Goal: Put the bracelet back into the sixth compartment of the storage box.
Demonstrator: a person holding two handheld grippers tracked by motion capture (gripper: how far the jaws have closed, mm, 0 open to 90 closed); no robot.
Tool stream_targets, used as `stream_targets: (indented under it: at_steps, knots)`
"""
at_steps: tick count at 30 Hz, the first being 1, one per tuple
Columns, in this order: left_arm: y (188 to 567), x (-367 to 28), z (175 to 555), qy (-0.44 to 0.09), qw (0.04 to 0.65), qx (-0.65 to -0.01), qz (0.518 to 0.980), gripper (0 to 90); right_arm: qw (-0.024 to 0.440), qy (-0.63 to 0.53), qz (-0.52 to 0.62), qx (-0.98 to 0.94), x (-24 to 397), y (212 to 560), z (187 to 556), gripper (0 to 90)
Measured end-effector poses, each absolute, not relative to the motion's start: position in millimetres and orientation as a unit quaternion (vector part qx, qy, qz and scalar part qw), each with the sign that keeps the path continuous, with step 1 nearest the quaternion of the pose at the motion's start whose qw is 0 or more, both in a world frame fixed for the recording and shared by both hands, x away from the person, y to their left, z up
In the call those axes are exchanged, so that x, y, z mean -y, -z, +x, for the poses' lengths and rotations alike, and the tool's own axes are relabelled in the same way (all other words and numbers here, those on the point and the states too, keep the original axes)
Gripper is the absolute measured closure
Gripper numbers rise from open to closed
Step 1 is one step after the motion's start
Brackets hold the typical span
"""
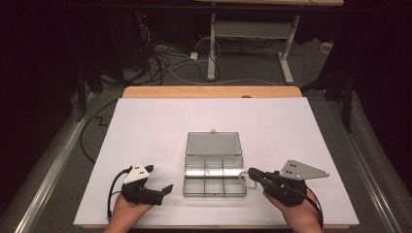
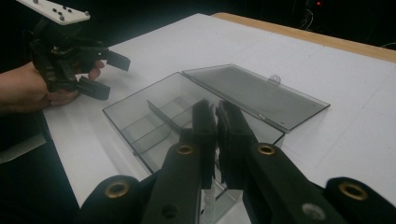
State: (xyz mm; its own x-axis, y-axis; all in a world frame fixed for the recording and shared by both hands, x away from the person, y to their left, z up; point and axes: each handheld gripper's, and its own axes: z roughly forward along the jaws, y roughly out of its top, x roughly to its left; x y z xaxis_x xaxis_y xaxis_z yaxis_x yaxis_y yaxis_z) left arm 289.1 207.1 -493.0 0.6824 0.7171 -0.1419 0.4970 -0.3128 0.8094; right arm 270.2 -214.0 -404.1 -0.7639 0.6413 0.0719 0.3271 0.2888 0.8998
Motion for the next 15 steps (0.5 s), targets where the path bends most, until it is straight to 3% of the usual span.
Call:
stream_targets:
  at_steps: [15]
  knots:
    - [493,-207,289,-0.123,0.446,-0.377,0.802,0.0,0.142,-0.507,0.298,-0.796,194,409,276,87.3]
